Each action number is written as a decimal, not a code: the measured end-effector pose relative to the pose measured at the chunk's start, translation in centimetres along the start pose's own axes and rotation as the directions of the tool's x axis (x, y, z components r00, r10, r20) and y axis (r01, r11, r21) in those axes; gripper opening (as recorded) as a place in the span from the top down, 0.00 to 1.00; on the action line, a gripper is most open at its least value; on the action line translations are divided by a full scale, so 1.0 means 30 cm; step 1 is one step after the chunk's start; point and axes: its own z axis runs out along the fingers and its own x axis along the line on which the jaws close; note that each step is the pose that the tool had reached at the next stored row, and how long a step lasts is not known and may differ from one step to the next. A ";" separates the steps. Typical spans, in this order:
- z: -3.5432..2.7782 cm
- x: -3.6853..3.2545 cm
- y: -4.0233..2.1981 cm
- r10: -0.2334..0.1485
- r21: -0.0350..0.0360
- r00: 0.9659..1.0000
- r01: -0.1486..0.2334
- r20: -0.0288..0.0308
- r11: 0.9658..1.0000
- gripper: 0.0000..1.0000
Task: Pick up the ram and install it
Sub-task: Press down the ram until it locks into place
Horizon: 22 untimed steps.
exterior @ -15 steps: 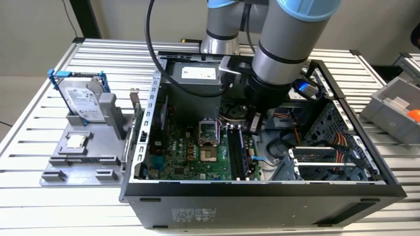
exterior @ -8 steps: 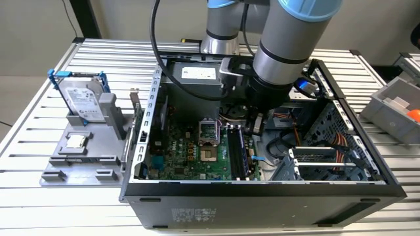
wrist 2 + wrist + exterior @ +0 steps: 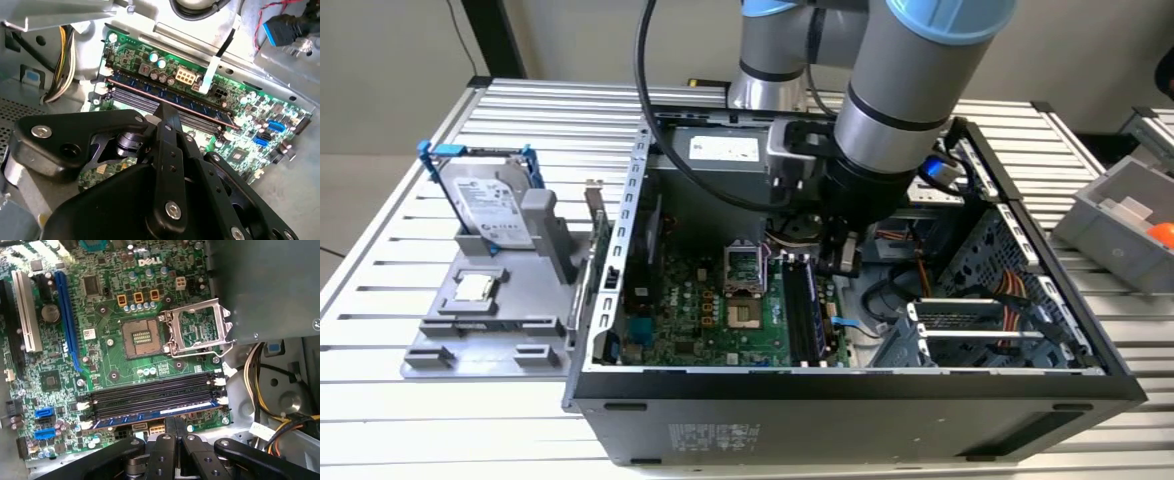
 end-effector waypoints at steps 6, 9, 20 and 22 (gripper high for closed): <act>0.004 0.000 0.000 -0.061 -0.002 0.998 0.061 -0.001 0.998 1.00; 0.004 0.000 -0.001 -0.077 -0.003 0.997 0.077 -0.003 0.997 1.00; 0.008 0.000 -0.001 -0.088 -0.003 0.996 0.088 -0.002 0.996 1.00; 0.008 0.001 -0.002 -0.088 -0.003 0.996 0.088 -0.002 0.996 1.00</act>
